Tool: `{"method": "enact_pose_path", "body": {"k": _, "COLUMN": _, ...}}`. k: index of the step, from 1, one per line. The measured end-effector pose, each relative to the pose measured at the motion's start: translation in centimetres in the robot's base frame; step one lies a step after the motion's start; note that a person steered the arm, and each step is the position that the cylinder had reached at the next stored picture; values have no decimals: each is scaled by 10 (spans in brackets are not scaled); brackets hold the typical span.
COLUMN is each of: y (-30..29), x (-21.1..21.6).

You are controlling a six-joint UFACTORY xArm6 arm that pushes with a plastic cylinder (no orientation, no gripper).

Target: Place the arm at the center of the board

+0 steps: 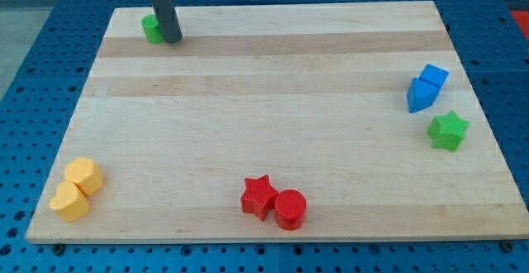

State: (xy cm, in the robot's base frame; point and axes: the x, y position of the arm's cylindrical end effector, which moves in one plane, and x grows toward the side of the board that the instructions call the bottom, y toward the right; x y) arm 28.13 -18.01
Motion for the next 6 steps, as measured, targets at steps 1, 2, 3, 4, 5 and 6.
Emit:
{"method": "enact_pose_path", "body": {"k": 1, "y": -32, "x": -3}}
{"method": "enact_pose_path", "body": {"k": 2, "y": -62, "x": -33}}
{"method": "enact_pose_path", "body": {"k": 3, "y": -70, "x": -40}}
{"method": "enact_pose_path", "body": {"k": 4, "y": -33, "x": 20}}
{"method": "enact_pose_path", "body": {"k": 5, "y": 76, "x": 92}}
{"method": "enact_pose_path", "body": {"k": 6, "y": 192, "x": 139}}
